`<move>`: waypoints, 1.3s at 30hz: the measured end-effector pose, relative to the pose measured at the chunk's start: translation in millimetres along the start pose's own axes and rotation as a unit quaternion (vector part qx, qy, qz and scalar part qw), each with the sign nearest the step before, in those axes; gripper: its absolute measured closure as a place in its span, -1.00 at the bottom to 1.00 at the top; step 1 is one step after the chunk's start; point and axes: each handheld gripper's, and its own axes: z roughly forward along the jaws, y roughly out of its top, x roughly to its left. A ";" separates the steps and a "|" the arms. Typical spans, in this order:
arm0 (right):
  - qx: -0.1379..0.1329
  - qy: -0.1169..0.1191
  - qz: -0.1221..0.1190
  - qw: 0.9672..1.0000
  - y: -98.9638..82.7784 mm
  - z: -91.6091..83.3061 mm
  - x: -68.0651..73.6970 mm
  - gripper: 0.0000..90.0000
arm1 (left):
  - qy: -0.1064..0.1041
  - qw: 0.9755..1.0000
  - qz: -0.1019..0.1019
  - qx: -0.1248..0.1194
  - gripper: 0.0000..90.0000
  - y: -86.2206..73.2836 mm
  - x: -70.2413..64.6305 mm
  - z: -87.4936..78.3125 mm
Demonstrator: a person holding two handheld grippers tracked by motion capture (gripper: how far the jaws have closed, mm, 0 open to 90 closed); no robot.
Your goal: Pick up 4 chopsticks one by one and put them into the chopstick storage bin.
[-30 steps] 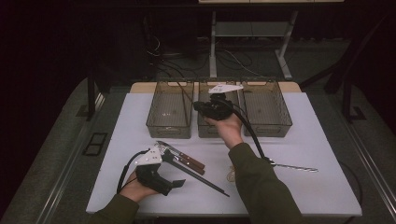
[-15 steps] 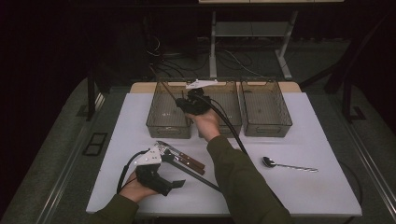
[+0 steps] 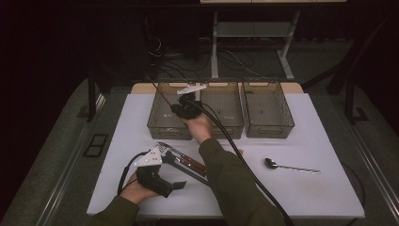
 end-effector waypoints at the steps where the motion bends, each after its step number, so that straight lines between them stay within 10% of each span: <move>1: 0.003 -0.002 -0.002 1.000 -1.8 0.9 1.1 0.88 | 0.000 1.000 -0.001 0.000 -1.00 0.0 -0.2 0.0; 39: 0.012 0.015 -0.010 1.000 -13.4 -40.8 -14.2 0.09 | 0.001 1.000 0.000 0.004 -1.00 -0.5 0.9 0.9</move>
